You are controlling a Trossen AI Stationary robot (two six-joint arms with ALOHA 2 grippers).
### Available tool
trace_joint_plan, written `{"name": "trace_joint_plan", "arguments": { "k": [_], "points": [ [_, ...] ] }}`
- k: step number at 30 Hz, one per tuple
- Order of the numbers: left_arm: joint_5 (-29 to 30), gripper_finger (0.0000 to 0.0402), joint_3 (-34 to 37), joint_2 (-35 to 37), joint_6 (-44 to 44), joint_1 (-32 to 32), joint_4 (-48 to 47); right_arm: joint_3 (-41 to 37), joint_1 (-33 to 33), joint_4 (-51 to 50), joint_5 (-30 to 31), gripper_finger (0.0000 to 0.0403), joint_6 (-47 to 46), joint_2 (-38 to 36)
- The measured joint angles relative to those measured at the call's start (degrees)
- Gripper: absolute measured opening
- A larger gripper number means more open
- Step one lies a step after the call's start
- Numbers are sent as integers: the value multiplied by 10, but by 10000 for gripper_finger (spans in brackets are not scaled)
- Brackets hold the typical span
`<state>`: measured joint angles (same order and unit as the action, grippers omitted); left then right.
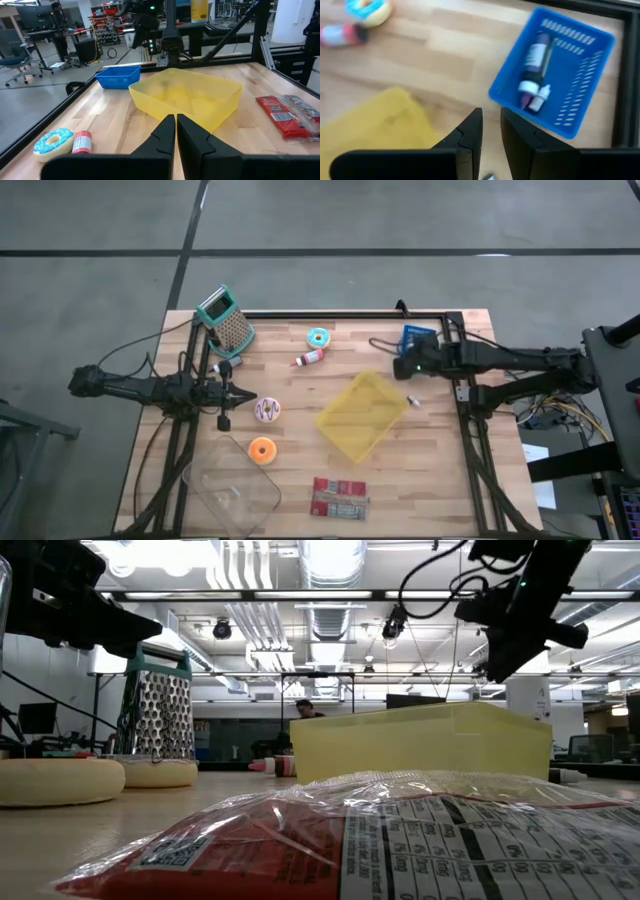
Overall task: Pick & Place Food Item
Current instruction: Put the small black food coloring bottle into the blue bin
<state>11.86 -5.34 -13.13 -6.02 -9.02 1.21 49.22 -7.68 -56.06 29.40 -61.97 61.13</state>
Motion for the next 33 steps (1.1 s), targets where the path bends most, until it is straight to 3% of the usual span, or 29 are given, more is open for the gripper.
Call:
{"name": "trace_joint_plan", "arguments": {
  "k": [9,14,18,25,33],
  "points": [
    [0,23,0,0,0,0,0,-16,172,-46,47,63,-129,18],
    [0,23,0,0,0,0,0,-33,272,-48,143,63,-250,40],
    [0,24,0,0,0,0,0,-33,344,-60,157,64,-324,56],
    [0,23,0,0,0,0,-1,-28,401,-158,153,64,-484,98],
    [0,23,0,0,0,0,-2,-28,412,-173,110,74,-510,145]
  ]
}}
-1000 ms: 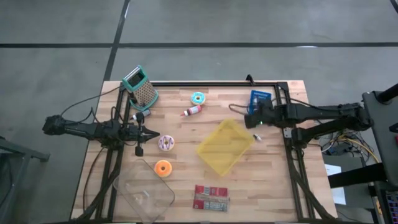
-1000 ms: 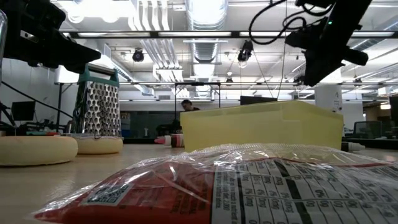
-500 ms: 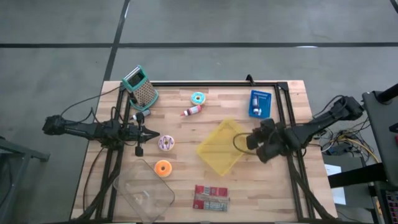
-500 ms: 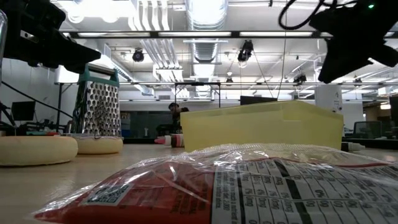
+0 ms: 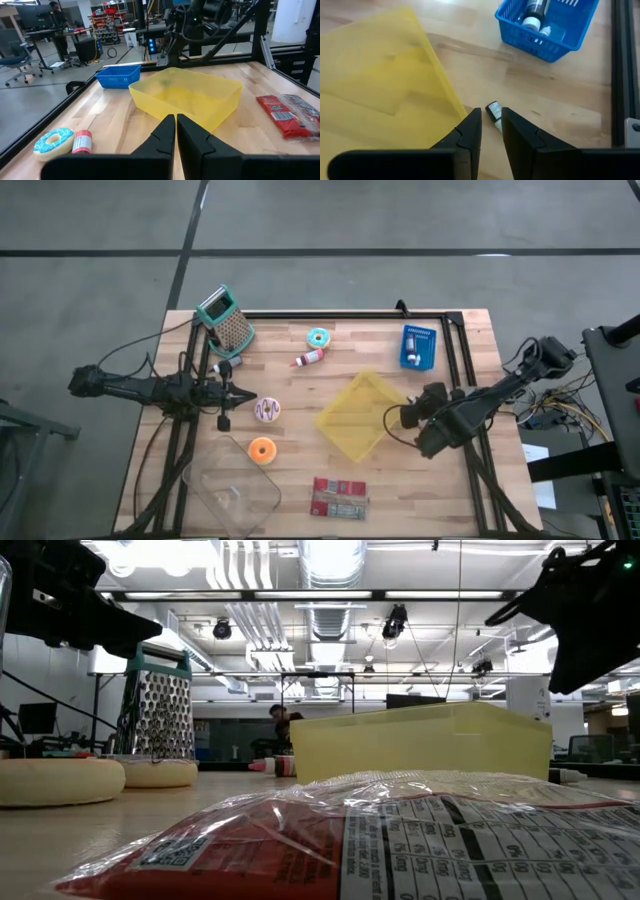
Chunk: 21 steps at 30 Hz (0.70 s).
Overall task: Pick & Place Food Item
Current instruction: Put the small black food coloring bottle into the blue bin
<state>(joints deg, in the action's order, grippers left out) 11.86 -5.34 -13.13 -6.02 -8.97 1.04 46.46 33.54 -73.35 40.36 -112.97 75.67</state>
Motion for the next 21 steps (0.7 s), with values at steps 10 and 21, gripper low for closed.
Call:
{"name": "trace_joint_plan", "arguments": {
  "k": [10,21],
  "points": [
    [0,23,0,0,0,0,-1,-12,-3,-25,-16,157,-1,-3],
    [0,23,0,-1,0,0,-3,-59,-2,5,-32,200,13,-39]
  ]
}}
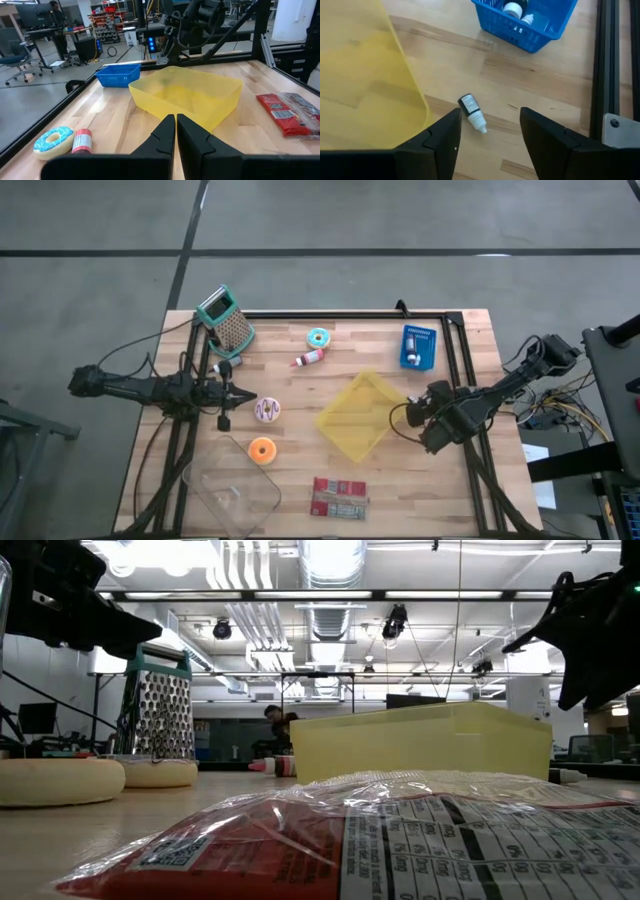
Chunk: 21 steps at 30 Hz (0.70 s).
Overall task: Pick & Place Food Item
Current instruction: Put the small black food coloring bottle into the blue bin
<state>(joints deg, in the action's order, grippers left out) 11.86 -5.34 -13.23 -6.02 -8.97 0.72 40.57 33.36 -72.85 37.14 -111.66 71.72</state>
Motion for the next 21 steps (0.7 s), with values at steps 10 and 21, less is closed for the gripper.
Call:
{"name": "trace_joint_plan", "arguments": {
  "k": [10,21],
  "points": [
    [0,23,0,0,0,0,0,15,-3,5,2,203,38,-5],
    [0,23,0,0,0,0,0,84,-144,-28,-139,203,207,-60]
  ]
}}
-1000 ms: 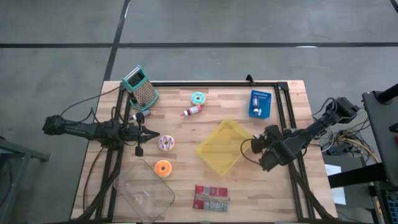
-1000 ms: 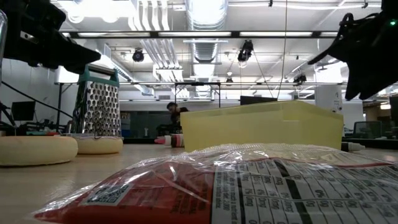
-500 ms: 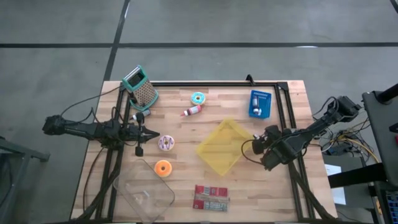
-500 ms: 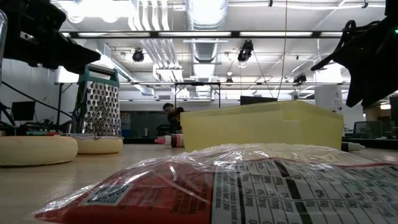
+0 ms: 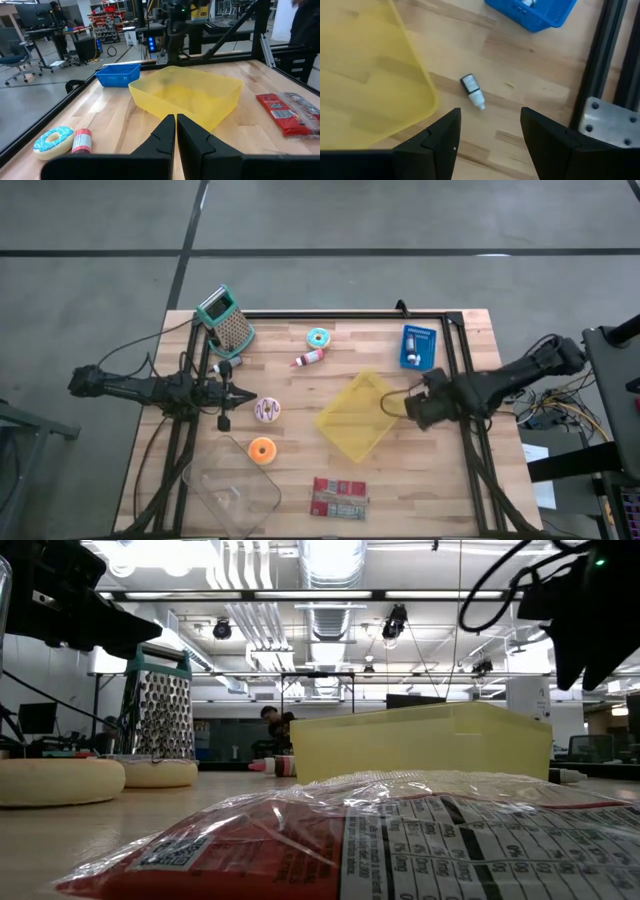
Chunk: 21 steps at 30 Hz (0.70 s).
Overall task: Pick & Place Food Item
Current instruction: Put the small black food coloring bottle into the blue bin
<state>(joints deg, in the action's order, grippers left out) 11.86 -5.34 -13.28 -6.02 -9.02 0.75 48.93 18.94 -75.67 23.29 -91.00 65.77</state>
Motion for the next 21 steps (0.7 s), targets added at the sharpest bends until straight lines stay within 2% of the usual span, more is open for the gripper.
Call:
{"name": "trace_joint_plan", "arguments": {
  "k": [8,16,21],
  "points": [
    [0,23,0,0,0,0,0,0,-137,40,-73,203,220,-33],
    [0,23,0,0,0,0,0,-3,-219,56,-109,203,343,-1],
    [0,23,0,0,0,0,0,-7,-250,63,-132,203,384,34]
  ]
}}
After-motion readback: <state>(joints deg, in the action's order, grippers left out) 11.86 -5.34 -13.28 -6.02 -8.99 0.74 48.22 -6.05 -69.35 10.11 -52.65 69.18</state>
